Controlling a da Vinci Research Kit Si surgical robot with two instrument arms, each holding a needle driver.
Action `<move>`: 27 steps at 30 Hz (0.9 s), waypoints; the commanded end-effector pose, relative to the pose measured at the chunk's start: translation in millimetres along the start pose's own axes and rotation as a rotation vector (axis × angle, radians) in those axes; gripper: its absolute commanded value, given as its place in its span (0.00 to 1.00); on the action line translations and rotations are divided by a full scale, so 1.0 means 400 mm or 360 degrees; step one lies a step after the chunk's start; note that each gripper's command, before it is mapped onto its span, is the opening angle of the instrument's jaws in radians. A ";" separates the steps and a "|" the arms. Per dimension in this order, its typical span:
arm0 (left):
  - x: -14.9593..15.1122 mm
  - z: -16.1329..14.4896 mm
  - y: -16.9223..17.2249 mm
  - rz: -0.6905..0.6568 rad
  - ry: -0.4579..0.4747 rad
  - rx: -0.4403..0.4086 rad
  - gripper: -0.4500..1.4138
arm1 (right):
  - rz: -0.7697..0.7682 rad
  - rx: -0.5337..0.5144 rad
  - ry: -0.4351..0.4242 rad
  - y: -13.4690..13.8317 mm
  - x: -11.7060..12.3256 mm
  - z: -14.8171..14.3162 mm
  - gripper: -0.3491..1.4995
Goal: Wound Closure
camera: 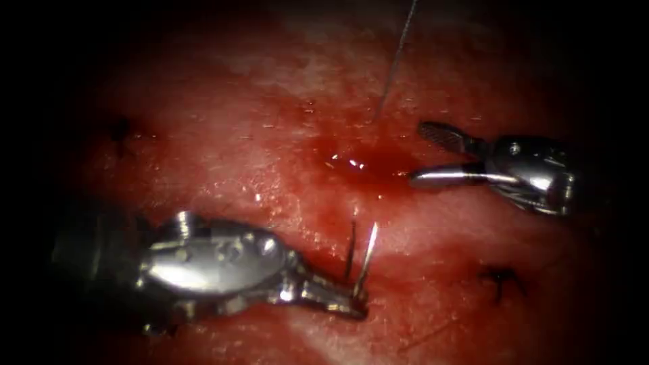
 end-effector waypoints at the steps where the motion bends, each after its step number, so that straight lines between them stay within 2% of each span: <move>1: -0.0017 0.0009 0.0008 -0.0001 -0.0006 -0.0016 0.00 | -0.0046 0.0040 -0.0004 -0.0033 -0.0013 0.0020 0.61; 2: -0.0014 -0.0013 0.0026 -0.0002 -0.0005 -0.0016 0.00 | -0.0138 0.0078 0.0001 -0.0058 -0.0012 0.0019 0.38; 4: -0.0010 -0.0035 0.0049 -0.0006 -0.0006 -0.0021 0.00 | -0.0203 0.0102 0.0009 -0.0090 -0.0006 0.0026 0.35; 11: 0.0011 -0.0068 0.0110 0.0000 0.0008 -0.0022 0.00 | -0.0405 0.0141 0.0012 -0.0148 0.0006 0.0106 0.43; 16: 0.0027 -0.0070 0.0126 0.0020 0.0019 -0.0013 0.00 | -0.0470 0.0169 -0.0062 -0.0167 -0.0051 0.0165 0.43; 19: 0.0047 -0.0072 0.0135 0.0039 0.0034 -0.0006 0.00 | -0.0487 0.0147 -0.0077 -0.0150 -0.0085 0.0206 0.43; 27: 0.0094 -0.0095 0.0178 0.0089 0.0080 0.0012 0.00 | -0.0529 0.0114 -0.0208 -0.0118 -0.0166 0.0229 0.41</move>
